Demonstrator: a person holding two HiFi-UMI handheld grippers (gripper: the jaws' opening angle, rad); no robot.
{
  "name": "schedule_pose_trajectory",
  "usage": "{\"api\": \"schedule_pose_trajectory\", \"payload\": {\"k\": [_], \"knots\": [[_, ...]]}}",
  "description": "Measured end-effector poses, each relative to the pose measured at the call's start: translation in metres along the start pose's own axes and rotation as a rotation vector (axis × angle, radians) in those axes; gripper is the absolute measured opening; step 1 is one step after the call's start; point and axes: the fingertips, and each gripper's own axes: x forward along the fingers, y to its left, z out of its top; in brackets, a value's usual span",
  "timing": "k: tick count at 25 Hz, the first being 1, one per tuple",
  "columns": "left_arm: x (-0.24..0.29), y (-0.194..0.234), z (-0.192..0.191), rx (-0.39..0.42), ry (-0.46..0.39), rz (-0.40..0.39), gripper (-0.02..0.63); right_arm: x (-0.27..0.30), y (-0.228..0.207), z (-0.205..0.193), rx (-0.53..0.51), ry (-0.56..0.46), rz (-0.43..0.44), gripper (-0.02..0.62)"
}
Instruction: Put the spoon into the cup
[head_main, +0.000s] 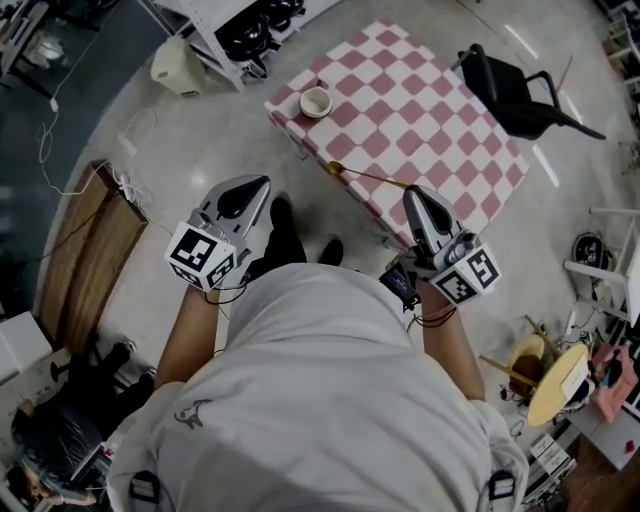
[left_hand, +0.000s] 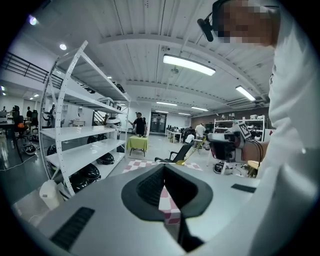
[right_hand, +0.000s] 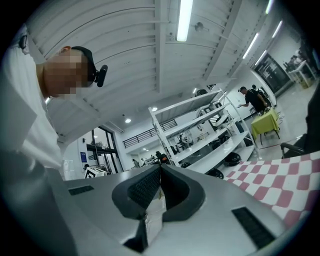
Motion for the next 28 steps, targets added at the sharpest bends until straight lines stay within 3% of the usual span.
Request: {"api": "schedule_pose_trajectory", "payload": {"k": [9,22,28], "knots": [[0.032,0.05,0.007,0.0,0.012,-0.081,0.014,0.045,-0.019,0.0,0.007,-0.001,-0.074,0.034],[0.049,0.172,0.027,0.031,0.017,-0.201,0.014,0.156,-0.038,0.004,-0.031,-0.017,-0.187,0.034],[0.053,0.198,0.027,0.047,0.024,-0.283,0.014,0.19,-0.044,0.004,-0.042,-0.025,-0.23,0.034]]}}
